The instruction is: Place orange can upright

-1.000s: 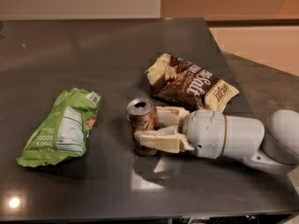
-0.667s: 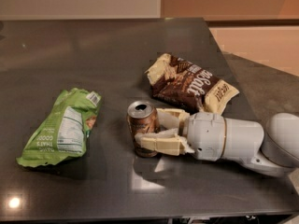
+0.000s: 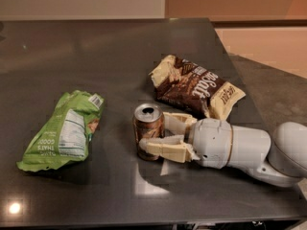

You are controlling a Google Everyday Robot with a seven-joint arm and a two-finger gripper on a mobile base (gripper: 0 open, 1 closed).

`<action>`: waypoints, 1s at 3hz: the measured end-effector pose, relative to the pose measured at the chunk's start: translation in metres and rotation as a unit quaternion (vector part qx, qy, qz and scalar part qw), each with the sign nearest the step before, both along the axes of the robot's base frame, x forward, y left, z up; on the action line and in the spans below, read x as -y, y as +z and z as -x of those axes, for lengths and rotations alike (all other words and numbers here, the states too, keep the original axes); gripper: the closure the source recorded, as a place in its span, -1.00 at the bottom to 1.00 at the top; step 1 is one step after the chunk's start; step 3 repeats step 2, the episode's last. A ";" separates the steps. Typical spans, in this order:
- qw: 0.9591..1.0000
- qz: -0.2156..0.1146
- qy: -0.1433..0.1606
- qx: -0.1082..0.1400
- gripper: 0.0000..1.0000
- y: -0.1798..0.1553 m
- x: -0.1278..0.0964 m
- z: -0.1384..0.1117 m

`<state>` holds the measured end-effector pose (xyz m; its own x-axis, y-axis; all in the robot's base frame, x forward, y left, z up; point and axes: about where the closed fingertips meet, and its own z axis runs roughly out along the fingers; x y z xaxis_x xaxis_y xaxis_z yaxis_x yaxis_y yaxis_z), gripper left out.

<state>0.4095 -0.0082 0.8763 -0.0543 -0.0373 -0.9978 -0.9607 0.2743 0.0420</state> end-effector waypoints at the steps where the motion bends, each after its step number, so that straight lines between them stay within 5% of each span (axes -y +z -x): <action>1: 1.000 0.001 -0.001 0.000 -1.00 0.000 0.000 0.000; 3: 1.000 0.001 -0.001 0.000 -1.00 -0.001 0.000 0.000</action>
Offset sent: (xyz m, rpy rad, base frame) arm -0.0002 -0.0004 -0.0005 -0.0014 0.0006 -0.0014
